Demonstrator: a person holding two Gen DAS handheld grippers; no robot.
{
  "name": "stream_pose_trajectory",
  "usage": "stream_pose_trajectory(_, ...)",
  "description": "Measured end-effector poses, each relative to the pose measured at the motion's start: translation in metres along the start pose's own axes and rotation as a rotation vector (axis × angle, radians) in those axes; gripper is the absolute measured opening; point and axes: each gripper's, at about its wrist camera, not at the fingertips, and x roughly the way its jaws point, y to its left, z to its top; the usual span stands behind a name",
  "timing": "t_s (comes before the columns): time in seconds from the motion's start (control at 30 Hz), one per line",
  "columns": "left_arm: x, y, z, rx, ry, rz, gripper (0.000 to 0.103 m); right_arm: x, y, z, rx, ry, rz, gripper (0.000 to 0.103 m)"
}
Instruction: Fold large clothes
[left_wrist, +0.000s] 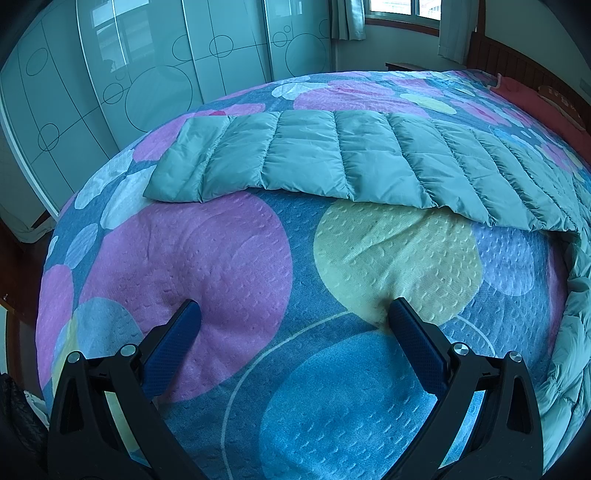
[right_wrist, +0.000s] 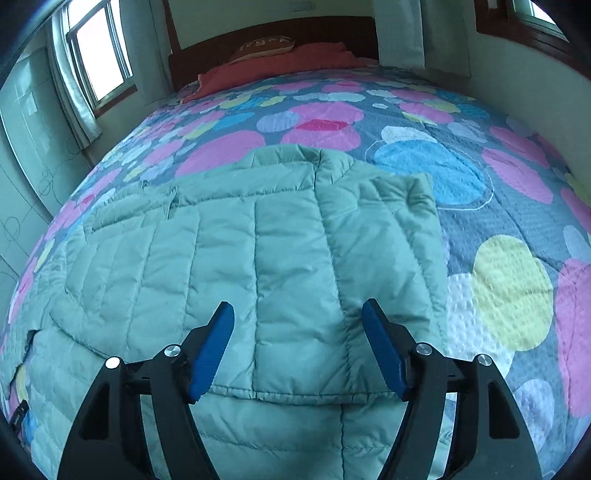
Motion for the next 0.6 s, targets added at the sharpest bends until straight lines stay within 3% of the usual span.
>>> stream_pose_trajectory(0.03,0.000,0.000,0.000,0.000,0.000,0.000,0.101,0.006,0.001,-0.003,-0.001,0.016,-0.007,0.071)
stream_pose_trajectory(0.1,0.000,0.000,0.000,0.000,0.000,0.000,0.101,0.015,0.004,-0.008,-0.025,0.024,-0.013,0.082)
stream_pose_trajectory(0.33,-0.002,0.006,0.001,-0.034,0.006,-0.053,0.101,0.022,0.014,-0.017,-0.082,-0.006,-0.057,0.086)
stream_pose_trajectory(0.5,-0.004,0.037,0.007,-0.176,-0.037,-0.169,0.101,0.022,0.012,-0.018,-0.080,-0.011,-0.049,0.086)
stream_pose_trajectory(0.6,0.005,0.056,0.019,-0.239,-0.043,-0.199,0.101,0.021,0.011,-0.018,-0.078,-0.012,-0.046,0.087)
